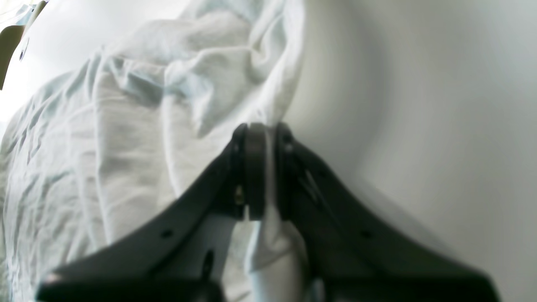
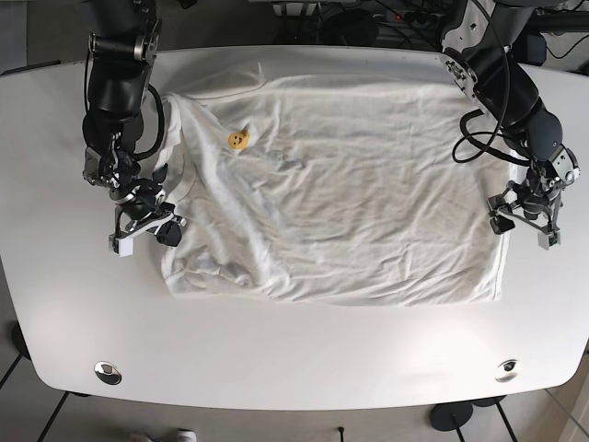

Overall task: Fold the T-shirt properly
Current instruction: 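Release the shirt edge and move both grippers toward the shirt's middle, then grasp the shirt's hem with both grippers and flip it over, laying it flat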

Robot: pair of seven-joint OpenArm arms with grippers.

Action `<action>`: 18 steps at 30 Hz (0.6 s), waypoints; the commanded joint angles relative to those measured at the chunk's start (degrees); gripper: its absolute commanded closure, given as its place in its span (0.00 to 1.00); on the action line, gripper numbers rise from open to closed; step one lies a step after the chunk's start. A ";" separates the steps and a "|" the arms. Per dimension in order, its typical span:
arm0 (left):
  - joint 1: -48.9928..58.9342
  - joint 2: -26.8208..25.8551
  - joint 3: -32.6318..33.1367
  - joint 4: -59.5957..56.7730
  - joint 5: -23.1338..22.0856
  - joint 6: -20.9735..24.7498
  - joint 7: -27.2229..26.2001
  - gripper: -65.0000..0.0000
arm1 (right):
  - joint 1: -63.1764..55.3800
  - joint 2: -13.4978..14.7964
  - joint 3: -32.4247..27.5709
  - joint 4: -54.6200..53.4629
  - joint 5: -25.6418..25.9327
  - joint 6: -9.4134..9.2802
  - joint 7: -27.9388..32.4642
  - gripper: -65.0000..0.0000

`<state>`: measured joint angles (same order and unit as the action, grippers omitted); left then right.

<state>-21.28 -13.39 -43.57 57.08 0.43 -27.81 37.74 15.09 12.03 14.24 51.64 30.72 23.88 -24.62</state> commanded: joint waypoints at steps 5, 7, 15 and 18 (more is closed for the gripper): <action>-4.35 -3.62 7.57 -12.90 -0.91 0.08 -6.75 0.28 | 0.16 0.23 -0.04 0.28 -2.10 -1.07 -3.29 0.96; -5.49 -3.62 9.15 -15.89 -0.91 0.08 -7.63 0.28 | 0.16 0.14 0.05 0.28 -2.10 -1.07 -3.29 0.96; -8.13 -2.30 16.89 -20.90 -1.00 -1.59 -11.58 0.92 | 0.16 0.06 0.05 0.36 -1.58 -0.63 -3.20 0.97; -7.95 -2.30 16.89 -20.46 -1.00 -5.29 -11.67 1.00 | -0.10 0.06 0.13 1.51 -1.58 -0.54 -3.20 0.97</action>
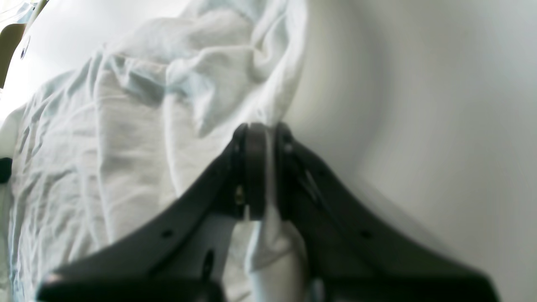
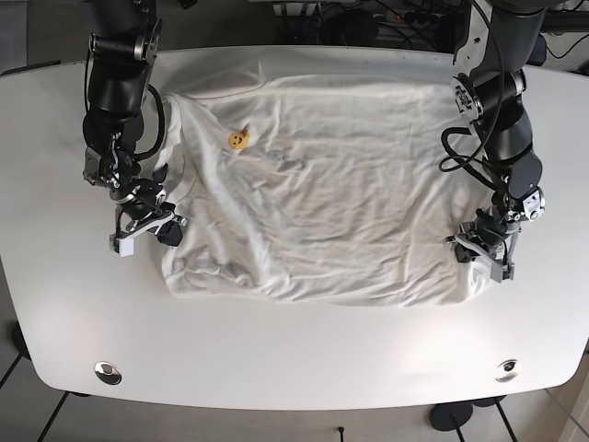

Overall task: Fold the T-shirt properly
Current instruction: 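Grasp the shirt's hem with both grippers and flip it over, laying it flat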

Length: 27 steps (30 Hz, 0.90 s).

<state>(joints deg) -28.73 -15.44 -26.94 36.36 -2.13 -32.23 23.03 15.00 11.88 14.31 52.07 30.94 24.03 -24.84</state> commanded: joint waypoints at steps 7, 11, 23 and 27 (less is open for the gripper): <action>5.57 0.80 -0.01 19.25 1.47 -7.77 8.40 1.00 | -9.07 0.12 -0.20 20.94 -1.71 -1.13 -4.48 0.97; 10.75 3.62 -0.01 34.72 1.74 -7.77 12.62 1.00 | -13.99 0.21 0.16 30.52 -1.71 -1.13 -7.20 0.97; -1.73 5.29 5.09 43.68 2.09 -7.77 19.83 1.00 | 2.09 4.16 3.67 37.55 -2.24 -1.22 -19.07 0.97; -11.93 5.20 8.61 41.40 2.09 -5.53 19.83 1.00 | 14.49 6.89 3.67 31.22 -1.97 -1.22 -21.80 0.97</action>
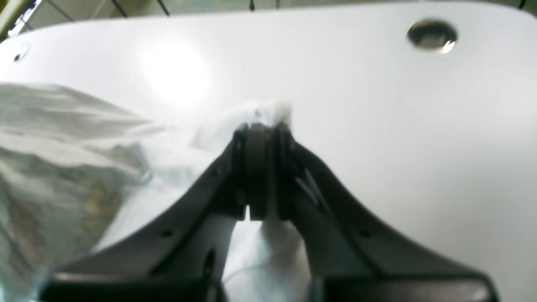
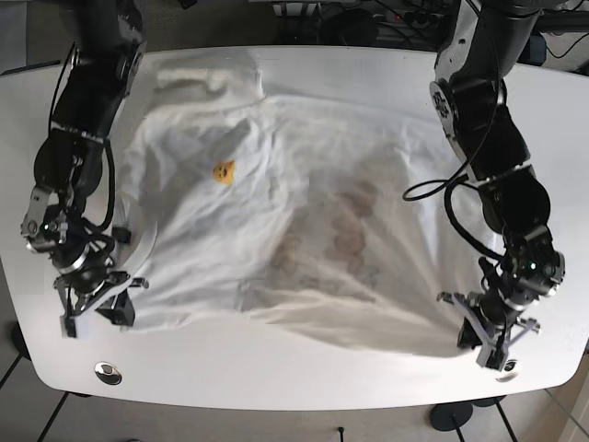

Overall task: Fold the T-shirt properly
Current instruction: 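Grasp the shirt's hem with both grippers and flip it over, laying it flat, then pull the shirt edge taut with both grippers and release it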

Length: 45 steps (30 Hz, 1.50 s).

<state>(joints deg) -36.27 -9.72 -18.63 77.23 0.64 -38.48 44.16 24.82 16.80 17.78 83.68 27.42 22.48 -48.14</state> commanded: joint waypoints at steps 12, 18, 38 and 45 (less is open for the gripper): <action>-28.21 -2.90 0.39 -2.90 -1.13 1.07 -1.39 1.00 | 38.79 8.21 -6.04 -12.07 1.81 0.86 -1.75 0.97; -18.37 -2.99 -4.62 0.26 -1.22 0.63 -1.57 1.00 | 28.76 8.30 -2.44 -4.07 1.90 0.86 -5.09 0.97; 41.50 -4.04 -14.47 13.89 -11.59 -1.52 -9.57 1.00 | -40.60 -3.04 12.07 12.80 1.81 7.01 0.27 0.97; 52.05 -4.13 -15.52 26.11 -11.85 -1.52 -6.67 0.86 | -47.63 -5.06 12.07 18.87 1.81 9.48 0.45 0.97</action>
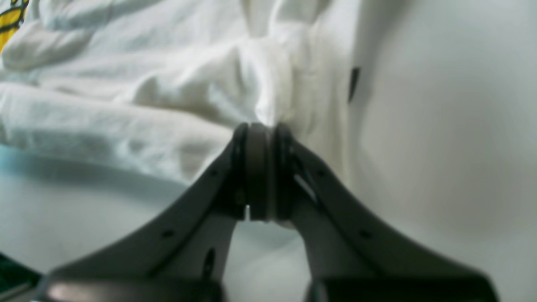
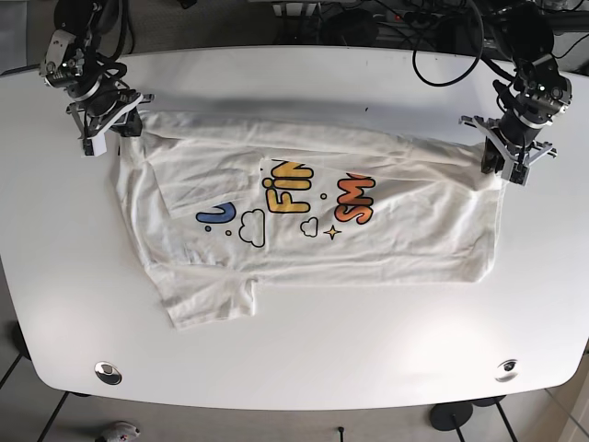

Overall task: Fold the T-shirt properly
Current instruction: 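Pull the shirt edge taut with both grippers and release it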

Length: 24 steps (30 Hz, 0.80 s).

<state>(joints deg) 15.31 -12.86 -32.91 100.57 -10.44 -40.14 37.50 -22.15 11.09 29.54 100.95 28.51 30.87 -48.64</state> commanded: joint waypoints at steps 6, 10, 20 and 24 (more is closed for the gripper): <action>3.99 -2.92 -13.56 6.63 -12.29 0.14 9.14 0.41 | -6.29 0.56 1.54 5.21 0.72 4.42 1.13 0.96; 7.33 -9.16 -15.23 5.14 -17.48 0.14 9.49 0.41 | -7.69 -0.41 5.93 6.44 0.37 8.64 0.77 0.87; 12.51 -11.01 -18.48 5.23 -29.43 0.14 9.67 0.41 | -9.45 -0.59 12.26 9.69 3.18 9.13 -1.95 0.09; 11.11 -10.13 -12.50 5.23 -31.10 0.14 9.67 0.41 | -8.66 0.03 12.88 9.78 8.54 9.13 -1.95 0.09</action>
<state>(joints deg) 26.55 -22.26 -44.47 104.99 -40.51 -39.88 48.16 -30.63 10.31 41.80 109.56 36.36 39.70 -51.64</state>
